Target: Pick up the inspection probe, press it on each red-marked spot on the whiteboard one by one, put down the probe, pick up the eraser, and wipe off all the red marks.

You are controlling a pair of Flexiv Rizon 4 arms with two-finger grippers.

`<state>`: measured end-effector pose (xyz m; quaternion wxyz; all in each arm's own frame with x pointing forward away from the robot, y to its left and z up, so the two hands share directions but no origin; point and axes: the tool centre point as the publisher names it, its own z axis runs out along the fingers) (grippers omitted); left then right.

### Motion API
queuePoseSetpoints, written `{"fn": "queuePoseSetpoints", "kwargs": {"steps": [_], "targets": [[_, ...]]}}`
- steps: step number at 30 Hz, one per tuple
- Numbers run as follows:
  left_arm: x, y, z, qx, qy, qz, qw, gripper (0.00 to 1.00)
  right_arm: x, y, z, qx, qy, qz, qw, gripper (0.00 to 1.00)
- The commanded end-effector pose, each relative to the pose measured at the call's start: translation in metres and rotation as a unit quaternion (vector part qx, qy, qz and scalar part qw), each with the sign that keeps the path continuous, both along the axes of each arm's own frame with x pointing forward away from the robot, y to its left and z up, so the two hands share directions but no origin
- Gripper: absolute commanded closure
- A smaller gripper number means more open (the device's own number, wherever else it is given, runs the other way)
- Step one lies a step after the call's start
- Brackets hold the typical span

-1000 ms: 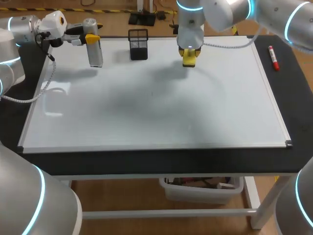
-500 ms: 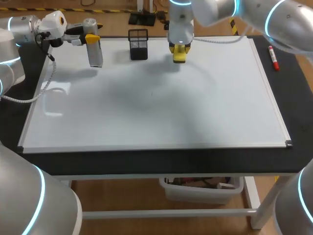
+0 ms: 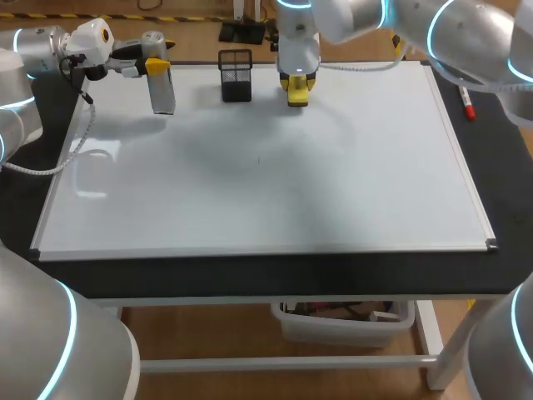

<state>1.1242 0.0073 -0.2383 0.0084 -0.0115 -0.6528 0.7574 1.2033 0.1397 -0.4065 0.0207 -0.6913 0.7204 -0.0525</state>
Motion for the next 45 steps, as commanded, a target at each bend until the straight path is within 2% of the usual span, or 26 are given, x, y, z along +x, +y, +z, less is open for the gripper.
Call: {"fn": "queuePoseSetpoints", "kwargs": {"steps": [1,32,33,34,35,36,45], "targets": [[0.006,0.003,-0.001,-0.002,-0.001,-0.010,1.000,1.00,0.011,0.005,-0.006,-0.004,0.014,0.002,1.000,1.00],[0.006,0.003,-0.001,-0.002,-0.001,-0.010,1.000,1.00,0.022,-0.002,-0.018,-0.009,0.012,0.037,0.999,1.00],[0.006,0.003,-0.001,-0.002,-0.001,-0.010,1.000,1.00,0.023,-0.002,-0.018,-0.011,0.012,0.036,0.999,0.97],[0.006,0.003,-0.001,-0.002,-0.001,-0.010,1.000,1.00,0.023,-0.003,-0.019,-0.010,0.013,0.036,0.999,0.67],[0.006,0.003,-0.001,-0.002,-0.001,-0.010,1.000,1.00,0.023,-0.003,-0.019,-0.013,0.013,0.035,0.999,0.22],[0.006,0.003,-0.001,-0.002,-0.001,-0.010,1.000,1.00,0.023,-0.004,-0.019,-0.012,0.013,0.032,0.999,0.00],[0.006,0.003,-0.001,-0.002,-0.001,-0.010,1.000,1.00,0.025,-0.012,-0.013,0.003,0.012,0.000,1.000,0.00]]}}
